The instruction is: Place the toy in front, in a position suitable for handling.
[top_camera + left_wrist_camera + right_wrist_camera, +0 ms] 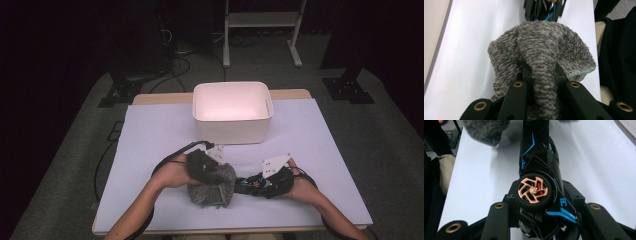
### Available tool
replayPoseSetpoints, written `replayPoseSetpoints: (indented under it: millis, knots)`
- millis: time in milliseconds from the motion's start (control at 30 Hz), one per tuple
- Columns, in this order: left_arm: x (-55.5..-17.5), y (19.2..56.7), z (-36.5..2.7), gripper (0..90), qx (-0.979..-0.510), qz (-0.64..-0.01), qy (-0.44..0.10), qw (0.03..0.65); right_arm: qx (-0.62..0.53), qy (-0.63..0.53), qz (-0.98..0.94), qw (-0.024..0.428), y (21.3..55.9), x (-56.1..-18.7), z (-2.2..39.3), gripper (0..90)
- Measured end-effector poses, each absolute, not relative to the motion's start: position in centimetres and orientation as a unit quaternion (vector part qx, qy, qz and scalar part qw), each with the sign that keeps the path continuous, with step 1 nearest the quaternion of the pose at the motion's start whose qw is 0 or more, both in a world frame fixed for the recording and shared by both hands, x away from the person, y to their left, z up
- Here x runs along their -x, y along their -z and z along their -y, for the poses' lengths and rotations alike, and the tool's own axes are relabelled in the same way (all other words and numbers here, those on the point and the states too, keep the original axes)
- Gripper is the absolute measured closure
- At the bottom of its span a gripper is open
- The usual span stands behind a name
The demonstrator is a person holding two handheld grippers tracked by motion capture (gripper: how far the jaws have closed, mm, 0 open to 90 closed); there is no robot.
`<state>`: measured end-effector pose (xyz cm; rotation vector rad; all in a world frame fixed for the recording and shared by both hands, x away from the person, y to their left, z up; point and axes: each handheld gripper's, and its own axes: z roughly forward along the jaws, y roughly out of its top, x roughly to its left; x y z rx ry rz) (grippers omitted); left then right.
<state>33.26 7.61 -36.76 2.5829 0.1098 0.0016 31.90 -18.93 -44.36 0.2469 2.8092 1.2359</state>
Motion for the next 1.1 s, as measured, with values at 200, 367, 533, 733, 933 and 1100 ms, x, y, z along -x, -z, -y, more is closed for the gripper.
replayPoseSetpoints:
  millis: [200,367,533,733,933,1100]
  knots:
    - [-33.2,37.0,-8.0,78.4,-0.957,-0.044,0.001,0.285,-0.078,-0.402,-0.912,0.029,44.4,-32.1,19.3,56.6]
    - [-33.1,36.4,-5.3,78.4,-0.957,-0.018,-0.001,0.291,-0.083,-0.405,-0.910,0.027,44.4,-32.0,19.3,56.6]
    - [-32.7,36.5,-1.0,78.3,-0.957,0.023,-0.002,0.288,-0.085,-0.408,-0.909,0.025,44.5,-32.1,19.2,56.5]
    - [-32.6,36.6,3.9,78.1,-0.958,0.052,0.003,0.283,-0.086,-0.414,-0.906,0.027,44.6,-31.9,19.3,56.5]
    - [-32.9,36.7,3.2,78.2,-0.956,0.044,0.011,0.291,-0.088,-0.418,-0.904,0.025,44.7,-32.0,19.6,56.6]
    - [-33.1,36.8,-0.8,78.1,-0.957,0.014,0.002,0.291,-0.084,-0.415,-0.905,0.029,44.7,-32.0,19.7,56.6]
